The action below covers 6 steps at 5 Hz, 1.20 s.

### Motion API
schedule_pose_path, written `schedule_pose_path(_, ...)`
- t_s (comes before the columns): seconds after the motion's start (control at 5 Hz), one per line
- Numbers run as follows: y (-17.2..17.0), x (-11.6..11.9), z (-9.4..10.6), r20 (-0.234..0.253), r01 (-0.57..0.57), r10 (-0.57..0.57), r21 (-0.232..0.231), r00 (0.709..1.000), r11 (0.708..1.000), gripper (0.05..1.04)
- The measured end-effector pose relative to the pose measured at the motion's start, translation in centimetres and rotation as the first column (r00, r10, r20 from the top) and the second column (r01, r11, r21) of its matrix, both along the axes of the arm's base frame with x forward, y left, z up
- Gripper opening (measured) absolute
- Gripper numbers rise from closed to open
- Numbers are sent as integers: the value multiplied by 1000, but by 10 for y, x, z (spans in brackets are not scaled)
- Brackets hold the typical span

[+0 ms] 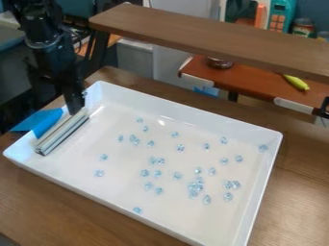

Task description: Sweep into pile

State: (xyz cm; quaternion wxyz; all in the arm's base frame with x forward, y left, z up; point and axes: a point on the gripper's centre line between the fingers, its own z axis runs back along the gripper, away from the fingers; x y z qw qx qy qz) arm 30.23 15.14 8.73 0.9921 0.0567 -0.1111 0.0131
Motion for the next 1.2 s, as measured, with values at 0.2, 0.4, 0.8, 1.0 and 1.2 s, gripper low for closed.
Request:
schedule_pose_path(0.2,-1,-2,-12,-31,-5,4,-17,1000,1000,997)
schedule_pose_path(0.4,2,4,-21,-47,-16,14,-27,999,1000,997)
schedule_pose_path(0.8,18,24,-53,-29,-68,69,31,997,997,997)
schedule_pose_path(1.0,23,28,-63,-46,-82,85,56,995,995,997)
schedule_pose_path(1.2,25,31,-73,-56,-85,90,80,994,993,997)
